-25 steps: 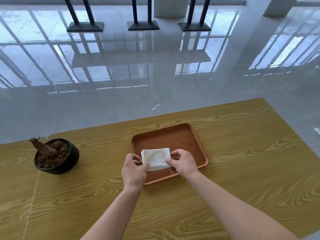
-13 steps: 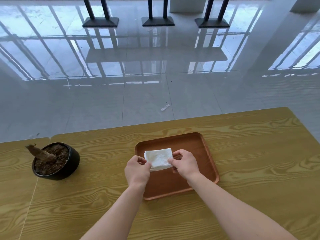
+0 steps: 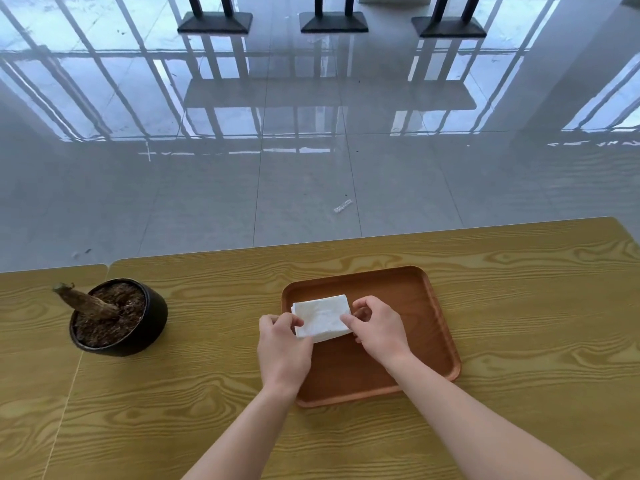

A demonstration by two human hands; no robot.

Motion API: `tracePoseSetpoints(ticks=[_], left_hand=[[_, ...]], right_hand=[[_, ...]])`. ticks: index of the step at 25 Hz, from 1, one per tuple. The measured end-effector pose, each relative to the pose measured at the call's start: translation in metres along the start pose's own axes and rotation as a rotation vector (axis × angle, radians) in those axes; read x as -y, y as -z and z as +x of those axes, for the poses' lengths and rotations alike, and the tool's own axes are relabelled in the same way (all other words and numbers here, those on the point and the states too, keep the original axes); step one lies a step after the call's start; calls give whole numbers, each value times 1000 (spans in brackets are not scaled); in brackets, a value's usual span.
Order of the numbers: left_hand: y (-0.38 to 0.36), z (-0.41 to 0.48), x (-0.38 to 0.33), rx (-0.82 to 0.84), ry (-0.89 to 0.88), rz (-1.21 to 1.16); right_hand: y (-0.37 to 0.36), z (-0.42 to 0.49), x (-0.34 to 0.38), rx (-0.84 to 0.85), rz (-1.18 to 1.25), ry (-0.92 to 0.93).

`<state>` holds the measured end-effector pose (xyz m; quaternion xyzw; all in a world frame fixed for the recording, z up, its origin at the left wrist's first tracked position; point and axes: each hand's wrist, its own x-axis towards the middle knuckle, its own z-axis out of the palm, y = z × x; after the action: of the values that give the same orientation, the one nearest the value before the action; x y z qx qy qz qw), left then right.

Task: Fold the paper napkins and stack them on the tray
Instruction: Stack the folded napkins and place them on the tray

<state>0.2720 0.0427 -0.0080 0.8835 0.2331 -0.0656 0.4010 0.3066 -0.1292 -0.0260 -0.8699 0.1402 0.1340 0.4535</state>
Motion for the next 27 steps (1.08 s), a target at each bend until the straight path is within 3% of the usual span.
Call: tracePoseSetpoints(ticks=[7, 13, 27], left_hand=[[4, 1, 10, 71, -456, 619], [4, 11, 11, 7, -579, 663], [8, 32, 7, -9, -597, 708]], right_hand=[[3, -7, -8, 81, -349, 243], [-2, 0, -6, 59, -396, 291], [-10, 20, 8, 35, -414, 333]])
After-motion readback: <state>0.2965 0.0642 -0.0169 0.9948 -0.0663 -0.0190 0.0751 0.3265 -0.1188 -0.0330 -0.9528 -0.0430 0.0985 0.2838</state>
